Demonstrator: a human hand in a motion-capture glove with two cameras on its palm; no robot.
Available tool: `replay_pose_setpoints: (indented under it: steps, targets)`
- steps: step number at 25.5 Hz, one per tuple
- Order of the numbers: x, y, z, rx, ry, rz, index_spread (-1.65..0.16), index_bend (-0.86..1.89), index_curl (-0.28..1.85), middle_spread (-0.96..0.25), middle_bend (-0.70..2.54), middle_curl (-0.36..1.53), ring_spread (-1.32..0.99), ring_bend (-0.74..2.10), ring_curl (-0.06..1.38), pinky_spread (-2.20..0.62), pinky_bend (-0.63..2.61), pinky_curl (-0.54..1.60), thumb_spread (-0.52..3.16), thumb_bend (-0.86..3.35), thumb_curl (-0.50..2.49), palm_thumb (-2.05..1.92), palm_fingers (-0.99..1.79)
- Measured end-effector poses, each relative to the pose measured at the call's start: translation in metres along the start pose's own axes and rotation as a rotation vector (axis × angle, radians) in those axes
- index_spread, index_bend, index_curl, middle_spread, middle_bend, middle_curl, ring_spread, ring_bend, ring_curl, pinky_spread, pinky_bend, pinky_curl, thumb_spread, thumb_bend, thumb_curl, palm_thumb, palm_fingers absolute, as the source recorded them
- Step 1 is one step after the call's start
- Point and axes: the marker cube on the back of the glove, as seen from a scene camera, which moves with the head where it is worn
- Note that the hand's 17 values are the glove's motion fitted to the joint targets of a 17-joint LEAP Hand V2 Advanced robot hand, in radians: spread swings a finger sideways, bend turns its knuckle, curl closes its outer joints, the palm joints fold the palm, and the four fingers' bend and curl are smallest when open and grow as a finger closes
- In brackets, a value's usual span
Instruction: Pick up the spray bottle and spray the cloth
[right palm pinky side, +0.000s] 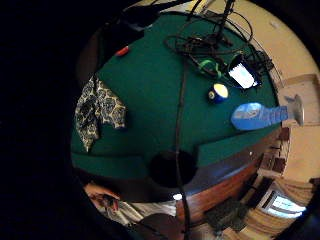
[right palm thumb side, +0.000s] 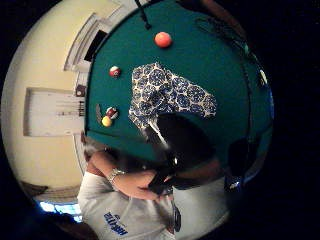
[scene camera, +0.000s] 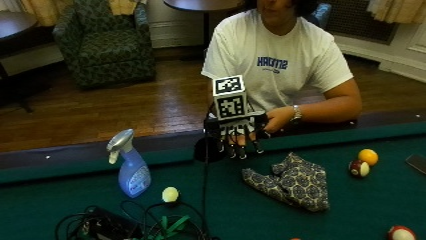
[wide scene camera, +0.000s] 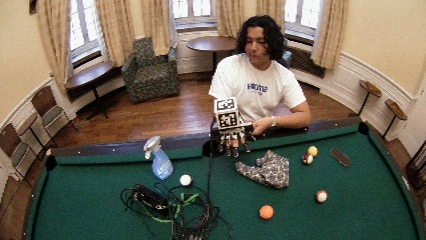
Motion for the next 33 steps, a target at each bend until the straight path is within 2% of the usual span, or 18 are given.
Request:
replay_pose_setpoints:
  steps: [5, 12, 21, 27, 33]
  targets:
    - [-0.004, -0.001, 0.0, 0.012, 0.01, -0.016, -0.34, 0.2, 0.13, -0.01, 0.19, 0.09, 0.0, 0.29, 0.11, 0.17, 0.38, 0.15, 0.68, 0.2, 0.09, 0.35, 0.39]
    - [-0.01, -0.001, -0.001, 0.005, 0.02, -0.031, -0.42, 0.18, 0.18, -0.02, 0.18, 0.13, 0.0, 0.29, 0.15, 0.22, 0.38, 0.2, 0.93, 0.18, 0.13, 0.38, 0.37]
    - [-0.011, -0.001, -0.009, 0.036, 0.042, -0.051, -0.46, 0.17, 0.23, -0.02, 0.18, 0.18, 0.0, 0.29, 0.18, 0.24, 0.38, 0.24, 1.07, 0.14, 0.17, 0.4, 0.35]
    - [-0.012, -0.007, -0.027, 0.098, 0.174, -0.117, -0.46, 0.16, 0.24, -0.04, 0.18, 0.2, 0.0, 0.3, 0.2, 0.24, 0.38, 0.26, 1.11, 0.1, 0.19, 0.42, 0.36]
    - [0.023, 0.0, -0.039, 0.103, 0.189, -0.047, -0.47, 0.16, 0.25, -0.04, 0.18, 0.22, -0.01, 0.3, 0.21, 0.25, 0.38, 0.28, 1.14, 0.07, 0.21, 0.43, 0.36]
